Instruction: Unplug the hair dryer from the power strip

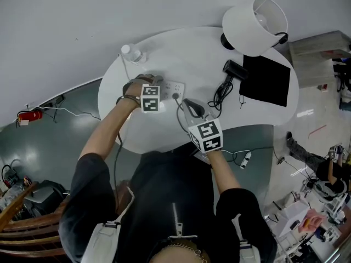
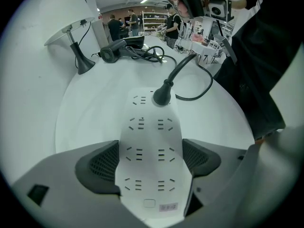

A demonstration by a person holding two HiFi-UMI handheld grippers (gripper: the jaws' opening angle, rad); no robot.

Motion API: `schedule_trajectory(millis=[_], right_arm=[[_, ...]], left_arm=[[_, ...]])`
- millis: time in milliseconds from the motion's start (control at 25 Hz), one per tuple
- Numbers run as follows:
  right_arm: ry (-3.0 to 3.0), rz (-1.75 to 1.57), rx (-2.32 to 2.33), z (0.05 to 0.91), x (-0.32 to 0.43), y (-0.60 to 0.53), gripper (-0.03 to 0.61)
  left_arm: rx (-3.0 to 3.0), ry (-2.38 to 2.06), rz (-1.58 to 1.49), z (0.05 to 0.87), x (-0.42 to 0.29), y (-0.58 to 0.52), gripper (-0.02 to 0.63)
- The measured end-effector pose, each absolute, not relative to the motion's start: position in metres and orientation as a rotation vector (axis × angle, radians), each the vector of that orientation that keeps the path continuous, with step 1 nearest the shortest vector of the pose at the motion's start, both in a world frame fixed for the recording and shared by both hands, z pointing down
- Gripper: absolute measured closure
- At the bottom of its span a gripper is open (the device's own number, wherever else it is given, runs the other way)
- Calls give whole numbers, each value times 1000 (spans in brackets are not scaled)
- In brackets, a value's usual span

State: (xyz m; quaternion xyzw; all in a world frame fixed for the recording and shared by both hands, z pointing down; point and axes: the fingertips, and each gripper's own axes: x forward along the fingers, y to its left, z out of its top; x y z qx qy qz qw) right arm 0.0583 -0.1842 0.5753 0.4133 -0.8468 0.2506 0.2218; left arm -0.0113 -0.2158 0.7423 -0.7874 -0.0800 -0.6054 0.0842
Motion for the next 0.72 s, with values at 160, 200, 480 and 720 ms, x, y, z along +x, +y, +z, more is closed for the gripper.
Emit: schedule_trajectory(millis=[160, 200, 480, 720], right_arm=[[-2334, 692, 1130, 578, 59, -182, 572], [-2332, 691, 1125, 579, 59, -181, 572], [-2297, 653, 1027, 588, 44, -173, 524], [-2207, 532, 918, 608, 35, -174, 500]], left_arm=[[-2370, -243, -1808, 742, -12, -215, 213], [-2377, -243, -1801, 742, -11, -215, 213], [-2387, -241, -1795, 740, -11, -214, 213], [-2364, -234, -1826, 741, -9, -215, 213]])
